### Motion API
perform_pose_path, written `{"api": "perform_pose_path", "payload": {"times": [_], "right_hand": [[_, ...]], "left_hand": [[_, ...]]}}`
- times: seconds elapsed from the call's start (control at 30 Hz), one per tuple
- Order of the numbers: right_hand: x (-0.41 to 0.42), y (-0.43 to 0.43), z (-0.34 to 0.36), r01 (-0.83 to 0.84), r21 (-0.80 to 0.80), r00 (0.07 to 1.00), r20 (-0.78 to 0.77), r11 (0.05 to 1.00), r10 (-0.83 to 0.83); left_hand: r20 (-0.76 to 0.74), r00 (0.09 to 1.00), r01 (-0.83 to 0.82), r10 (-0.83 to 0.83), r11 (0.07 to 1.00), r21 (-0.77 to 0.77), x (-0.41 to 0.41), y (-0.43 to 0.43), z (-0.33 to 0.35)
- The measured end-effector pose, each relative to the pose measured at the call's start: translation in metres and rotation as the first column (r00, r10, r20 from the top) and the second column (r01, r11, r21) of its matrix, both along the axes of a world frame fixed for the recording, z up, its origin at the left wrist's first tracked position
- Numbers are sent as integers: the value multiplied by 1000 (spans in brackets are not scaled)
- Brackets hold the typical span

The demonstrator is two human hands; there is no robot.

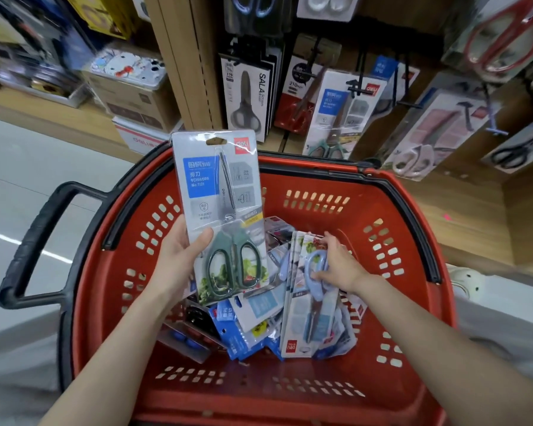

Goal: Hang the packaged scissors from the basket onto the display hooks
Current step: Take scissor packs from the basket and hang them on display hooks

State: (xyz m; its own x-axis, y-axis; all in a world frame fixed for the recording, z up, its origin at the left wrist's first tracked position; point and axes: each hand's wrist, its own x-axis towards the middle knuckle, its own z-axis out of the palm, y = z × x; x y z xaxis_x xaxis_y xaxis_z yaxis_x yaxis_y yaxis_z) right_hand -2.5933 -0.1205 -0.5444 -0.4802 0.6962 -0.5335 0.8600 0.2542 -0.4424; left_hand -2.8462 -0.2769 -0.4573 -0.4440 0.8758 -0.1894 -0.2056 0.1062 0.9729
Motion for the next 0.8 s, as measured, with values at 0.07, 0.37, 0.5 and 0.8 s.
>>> {"api": "perform_pose_path", "payload": {"times": [0.07, 0.37, 0.5, 0.8], "right_hand": [[-2, -2, -3, 67, -103, 997, -32, 992, -71], [-15, 32, 32, -331, 80, 921, 246, 940, 303], [-11, 32, 67, -498, 150, 852, 267, 854, 450], [16, 0, 152, -447, 387, 892, 127, 806, 434]], "left_hand": [[-10, 1000, -2, 2, 1000, -5, -4, -3, -3], [-16, 999, -32, 31, 997, -74, -11, -4, -5], [26, 995, -100, 101, 993, -61, -8, 1, -1], [44, 972, -229, 232, 972, -58, 1, 11, 11]]}}
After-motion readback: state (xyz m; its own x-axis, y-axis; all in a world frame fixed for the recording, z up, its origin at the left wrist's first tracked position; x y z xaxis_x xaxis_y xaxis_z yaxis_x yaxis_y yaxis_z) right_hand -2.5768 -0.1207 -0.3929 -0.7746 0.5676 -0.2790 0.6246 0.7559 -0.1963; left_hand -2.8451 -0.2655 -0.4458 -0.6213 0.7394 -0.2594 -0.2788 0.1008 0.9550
